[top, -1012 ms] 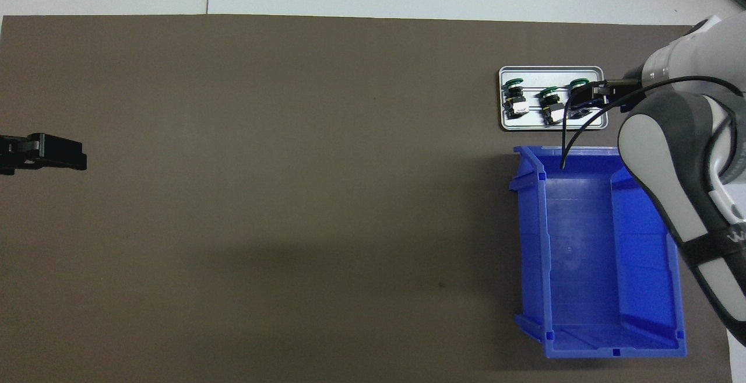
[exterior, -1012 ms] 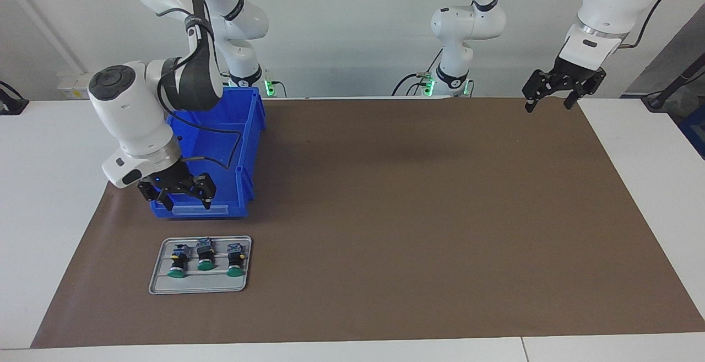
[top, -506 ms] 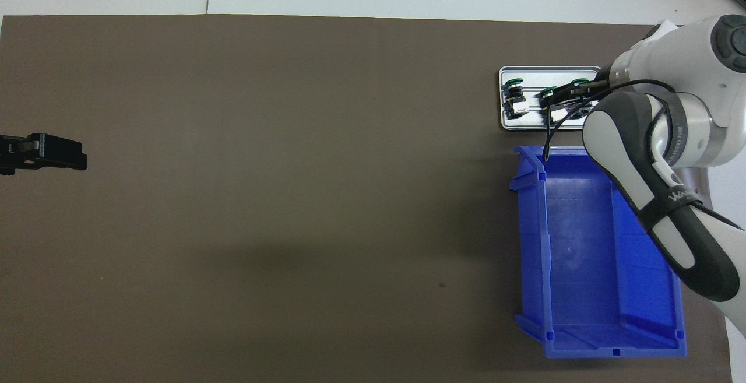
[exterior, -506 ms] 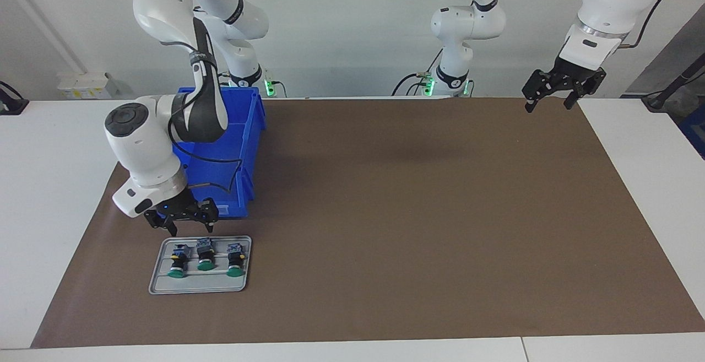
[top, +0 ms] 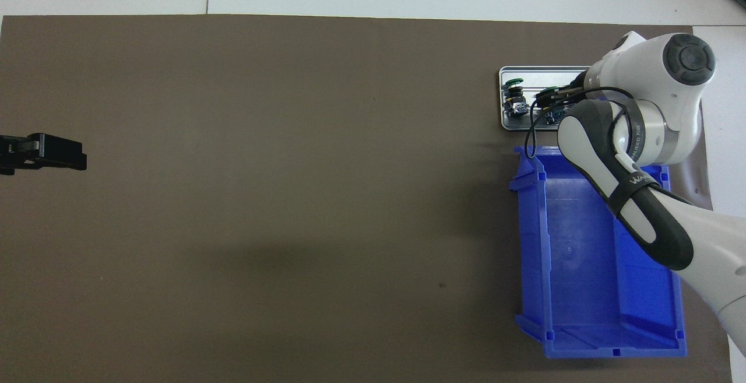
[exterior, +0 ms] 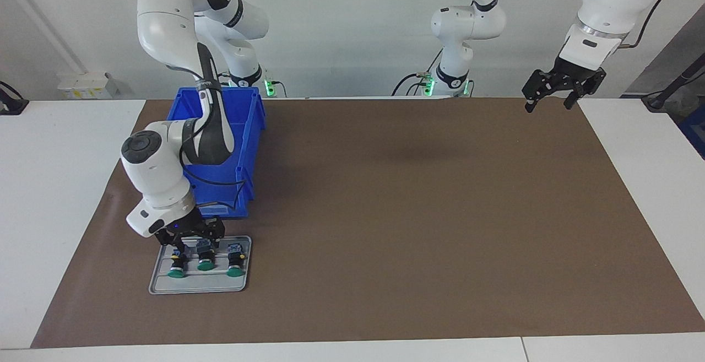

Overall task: Place and press button with both arms
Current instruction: 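Grasp the middle green button with the right gripper and lift it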

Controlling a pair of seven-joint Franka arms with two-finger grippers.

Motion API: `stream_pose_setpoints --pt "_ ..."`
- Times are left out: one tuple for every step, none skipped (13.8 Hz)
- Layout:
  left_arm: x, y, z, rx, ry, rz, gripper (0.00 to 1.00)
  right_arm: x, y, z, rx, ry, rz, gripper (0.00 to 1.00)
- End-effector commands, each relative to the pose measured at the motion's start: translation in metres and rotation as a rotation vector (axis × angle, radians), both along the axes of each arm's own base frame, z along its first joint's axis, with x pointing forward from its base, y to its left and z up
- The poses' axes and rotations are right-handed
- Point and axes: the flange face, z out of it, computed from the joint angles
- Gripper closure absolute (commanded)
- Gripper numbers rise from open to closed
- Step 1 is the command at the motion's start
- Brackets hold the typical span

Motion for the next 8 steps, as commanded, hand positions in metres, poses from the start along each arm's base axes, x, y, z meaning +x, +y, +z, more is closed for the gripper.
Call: stream_pose_setpoints --pt "-0.003 0.003 -0.001 0.018 0.009 0.0 0.0 0.005 -0.003 -0.009 -0.006 -0.015 0.022 0.12" --pt "-0.003 0.002 -0.001 0.017 0.009 -0.001 0.0 0.004 -0.003 -0.012 -0.007 -0.011 0.024 0.12" --pt "-0.003 0.002 -0.001 0.018 0.009 -0.001 0.0 0.003 -0.003 -0.015 -0.005 -0.014 0.024 0.12" --pt "-0.003 0.003 -0.001 0.017 0.009 0.0 0.0 0.002 -0.004 -0.018 -0.005 -0.009 0.023 0.12" --pt "-0.003 0.002 -0.001 0.018 0.009 -0.001 0.0 0.001 -0.004 -0.022 -0.005 -0.002 0.025 0.13" --pt "-0.003 0.002 -0.001 0.018 0.009 -0.001 0.0 0.0 -0.002 -0.024 -0.005 -0.003 0.026 0.13" --pt "-0.003 0.002 -0.001 0.017 0.009 -0.001 0.0 -0.001 -0.002 -0.026 -0.004 -0.003 0.027 0.14" --pt "-0.003 0.003 -0.001 0.018 0.009 0.0 0.0 -0.003 -0.002 -0.03 -0.004 -0.002 0.029 0.16"
